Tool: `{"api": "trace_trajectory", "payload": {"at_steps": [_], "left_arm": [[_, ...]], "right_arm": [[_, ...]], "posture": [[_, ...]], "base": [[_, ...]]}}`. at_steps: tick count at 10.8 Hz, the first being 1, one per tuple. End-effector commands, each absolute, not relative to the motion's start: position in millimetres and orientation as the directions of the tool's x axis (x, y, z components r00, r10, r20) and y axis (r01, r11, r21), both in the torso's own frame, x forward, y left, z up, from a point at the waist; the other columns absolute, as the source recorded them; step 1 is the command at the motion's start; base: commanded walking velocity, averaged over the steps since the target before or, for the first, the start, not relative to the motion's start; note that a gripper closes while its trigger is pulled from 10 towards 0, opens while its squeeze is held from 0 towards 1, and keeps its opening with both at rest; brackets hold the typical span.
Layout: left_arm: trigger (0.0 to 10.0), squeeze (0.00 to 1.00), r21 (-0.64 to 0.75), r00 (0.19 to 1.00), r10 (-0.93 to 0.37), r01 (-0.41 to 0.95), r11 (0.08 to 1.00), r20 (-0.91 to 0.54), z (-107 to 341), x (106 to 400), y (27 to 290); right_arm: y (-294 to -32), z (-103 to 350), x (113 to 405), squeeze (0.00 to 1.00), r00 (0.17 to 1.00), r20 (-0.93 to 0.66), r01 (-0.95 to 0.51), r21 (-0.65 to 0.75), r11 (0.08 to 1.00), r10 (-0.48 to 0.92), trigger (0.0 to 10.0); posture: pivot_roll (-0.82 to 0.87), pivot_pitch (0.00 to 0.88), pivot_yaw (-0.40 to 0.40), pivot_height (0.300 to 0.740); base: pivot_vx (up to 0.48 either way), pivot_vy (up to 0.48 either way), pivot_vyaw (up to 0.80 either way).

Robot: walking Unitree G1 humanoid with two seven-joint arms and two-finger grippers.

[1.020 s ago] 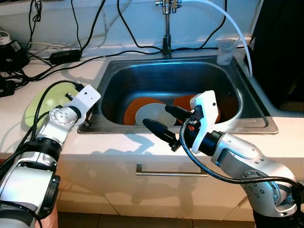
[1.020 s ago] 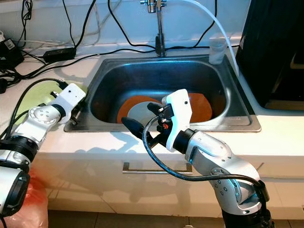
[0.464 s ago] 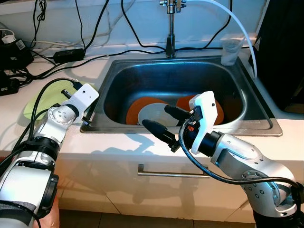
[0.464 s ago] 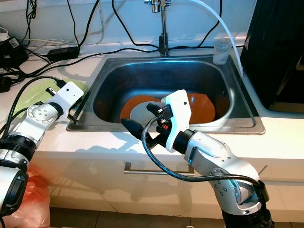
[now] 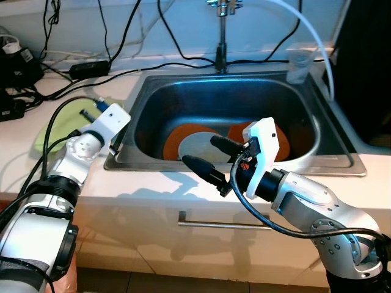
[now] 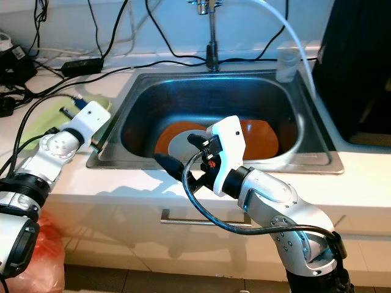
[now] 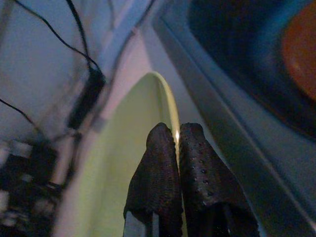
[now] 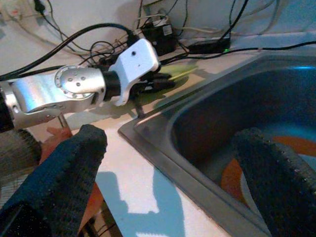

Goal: Kitchen organization

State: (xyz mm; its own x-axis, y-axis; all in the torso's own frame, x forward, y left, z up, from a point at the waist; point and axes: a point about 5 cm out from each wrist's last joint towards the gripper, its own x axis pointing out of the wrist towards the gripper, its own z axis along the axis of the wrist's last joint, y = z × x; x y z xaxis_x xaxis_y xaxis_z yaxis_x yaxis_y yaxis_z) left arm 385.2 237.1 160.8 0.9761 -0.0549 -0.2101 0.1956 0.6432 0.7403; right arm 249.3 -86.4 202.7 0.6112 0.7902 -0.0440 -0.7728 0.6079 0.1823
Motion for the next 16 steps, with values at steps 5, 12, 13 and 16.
{"api": "trace_trajectory", "payload": {"at_steps": [5, 12, 13, 16], "left_arm": [[0.0, 0.0, 0.811, 0.981, -0.19, 0.141, 0.567, -0.038, 186.0, 395.6, 194.2], [0.0, 0.0, 0.77, 0.894, -0.445, 0.248, 0.587, 0.05, 193.3, 396.0, 91.0], [0.0, 0.0, 0.751, 0.879, -0.473, 0.272, 0.602, 0.06, 193.2, 394.2, 73.1], [0.0, 0.0, 0.734, 0.842, -0.536, 0.328, 0.594, 0.058, 193.4, 389.8, 46.1]], "right_arm": [[-75.0, 208.4, 242.7, 0.0, 0.517, -0.017, -0.838, 0.191, 0.51, 0.856, 10.0], [-76.7, 210.8, 247.2, 0.0, 0.556, -0.018, -0.82, 0.15, 0.552, 0.831, 10.0], [-84.6, 211.9, 250.5, 0.0, 0.604, -0.023, -0.788, 0.136, 0.601, 0.797, 10.0], [-102.8, 212.0, 252.4, 0.0, 0.713, -0.043, -0.693, 0.107, 0.713, 0.7, 10.0]], "posture": [[-0.11, 0.0, 0.133, 0.74], [-0.14, 0.0, 0.161, 0.74], [-0.17, 0.0, 0.173, 0.74], [-0.24, 0.0, 0.205, 0.74]], "base": [[0.0, 0.0, 0.0], [0.0, 0.0, 0.0], [0.0, 0.0, 0.0], [0.0, 0.0, 0.0]]}}
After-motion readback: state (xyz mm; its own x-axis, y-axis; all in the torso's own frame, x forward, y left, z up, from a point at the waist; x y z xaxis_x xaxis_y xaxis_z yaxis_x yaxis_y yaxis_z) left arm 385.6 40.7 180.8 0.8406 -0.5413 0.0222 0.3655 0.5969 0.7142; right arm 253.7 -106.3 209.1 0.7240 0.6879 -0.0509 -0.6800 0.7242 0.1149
